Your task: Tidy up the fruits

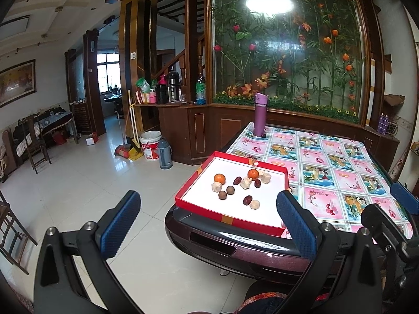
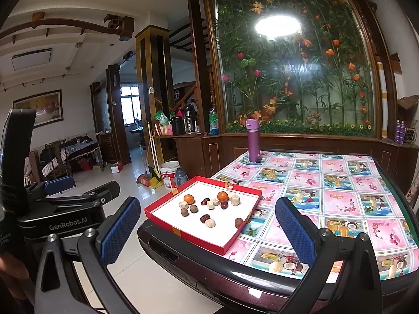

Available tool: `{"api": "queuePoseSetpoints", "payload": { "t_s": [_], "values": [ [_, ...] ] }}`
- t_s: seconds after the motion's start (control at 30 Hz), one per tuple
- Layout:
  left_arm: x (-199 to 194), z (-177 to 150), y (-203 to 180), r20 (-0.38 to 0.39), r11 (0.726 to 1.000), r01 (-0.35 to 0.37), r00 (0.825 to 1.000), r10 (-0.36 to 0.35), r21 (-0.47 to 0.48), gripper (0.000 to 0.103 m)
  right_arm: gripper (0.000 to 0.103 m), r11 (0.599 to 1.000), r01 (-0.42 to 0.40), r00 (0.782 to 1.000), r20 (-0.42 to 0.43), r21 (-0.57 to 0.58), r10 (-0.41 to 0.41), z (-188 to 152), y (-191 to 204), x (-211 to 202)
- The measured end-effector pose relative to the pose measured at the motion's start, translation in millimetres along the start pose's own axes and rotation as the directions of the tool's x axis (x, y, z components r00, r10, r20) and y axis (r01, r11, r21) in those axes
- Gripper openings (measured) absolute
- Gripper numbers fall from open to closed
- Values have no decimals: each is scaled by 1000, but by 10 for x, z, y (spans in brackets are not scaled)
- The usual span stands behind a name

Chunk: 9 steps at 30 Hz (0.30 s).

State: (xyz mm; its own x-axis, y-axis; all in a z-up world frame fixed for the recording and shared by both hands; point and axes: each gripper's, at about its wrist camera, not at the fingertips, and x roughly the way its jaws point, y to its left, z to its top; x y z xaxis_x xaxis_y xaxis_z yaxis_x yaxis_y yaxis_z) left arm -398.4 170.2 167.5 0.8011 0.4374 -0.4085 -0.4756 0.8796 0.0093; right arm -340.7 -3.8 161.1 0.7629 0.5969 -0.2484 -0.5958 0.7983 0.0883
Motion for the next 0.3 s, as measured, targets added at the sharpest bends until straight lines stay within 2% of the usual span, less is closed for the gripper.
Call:
{"api": "queuePoseSetpoints", "payload": {
  "t_s": [0.3],
  "values": [
    [-47,44,80,29,1000,9,1000,-9,-23,103,103,1000,-1,1000,-3,-2,1,-2,20,42]
  ]
}}
